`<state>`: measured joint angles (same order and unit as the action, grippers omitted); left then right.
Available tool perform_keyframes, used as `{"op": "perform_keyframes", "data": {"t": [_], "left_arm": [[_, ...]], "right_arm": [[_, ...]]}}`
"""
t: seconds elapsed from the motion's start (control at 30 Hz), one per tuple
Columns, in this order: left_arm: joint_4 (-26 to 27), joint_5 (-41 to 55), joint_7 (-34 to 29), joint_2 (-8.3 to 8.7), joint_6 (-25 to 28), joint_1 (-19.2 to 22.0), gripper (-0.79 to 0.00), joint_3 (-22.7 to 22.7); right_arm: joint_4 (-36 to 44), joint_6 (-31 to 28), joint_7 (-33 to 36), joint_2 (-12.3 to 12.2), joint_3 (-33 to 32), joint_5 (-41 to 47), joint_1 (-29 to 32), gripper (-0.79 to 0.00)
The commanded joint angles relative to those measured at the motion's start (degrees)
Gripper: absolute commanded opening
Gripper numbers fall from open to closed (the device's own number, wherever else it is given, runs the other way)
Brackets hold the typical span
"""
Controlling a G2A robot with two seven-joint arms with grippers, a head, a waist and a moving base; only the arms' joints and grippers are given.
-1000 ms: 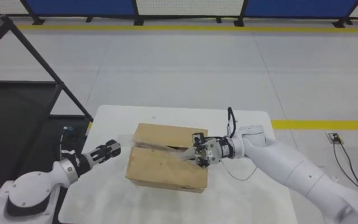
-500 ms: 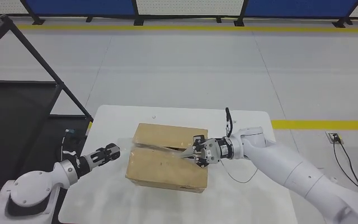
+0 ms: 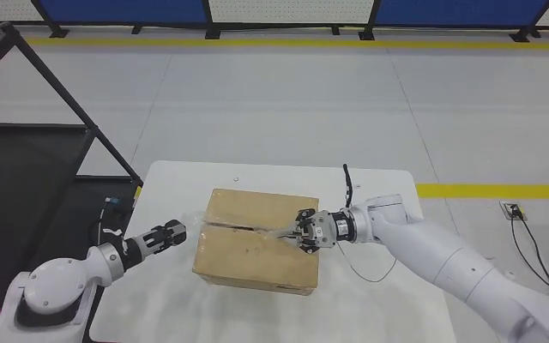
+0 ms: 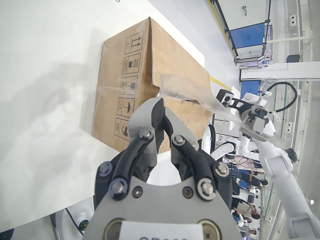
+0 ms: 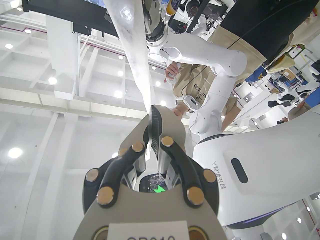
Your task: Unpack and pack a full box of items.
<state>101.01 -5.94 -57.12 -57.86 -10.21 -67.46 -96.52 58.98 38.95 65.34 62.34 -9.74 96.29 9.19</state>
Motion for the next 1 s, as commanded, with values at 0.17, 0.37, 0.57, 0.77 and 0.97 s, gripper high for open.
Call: {"op": "perform_keyframes", "data": {"t": [0.17, 0.37, 0.57, 0.77, 0.97], "left_arm": [[0.1, 0.51, 0.75, 0.34, -0.45, -0.11, -0.366, 0.02], [0.43, 0.96, 2.04, 0.62, -0.79, -0.44, -0.32, -0.57], [1.3, 1.79, 3.76, 0.82, -0.47, -1.49, -0.302, -1.19], [1.34, 1.92, 4.69, 1.02, -0.38, -1.95, -0.296, -1.06], [0.72, 2.26, 5.4, 1.24, -0.43, -1.76, -0.292, -1.02]], "right_arm": [[0.21, 0.57, -0.55, -0.15, 0.0, 0.29, -0.23, -0.785], [0.67, 0.91, -0.89, -0.59, 0.0, 0.22, -0.21, -0.785], [0.39, 1.11, -1.1, -1.02, 0.0, 0.17, -0.34, -0.785], [-0.9, 1.6, -1.59, -1.11, -0.21, 0.39, -0.26, -0.785], [-2.05, 2.6, -2.6, -1.18, -0.83, 0.88, 0.27, -0.785]]}}
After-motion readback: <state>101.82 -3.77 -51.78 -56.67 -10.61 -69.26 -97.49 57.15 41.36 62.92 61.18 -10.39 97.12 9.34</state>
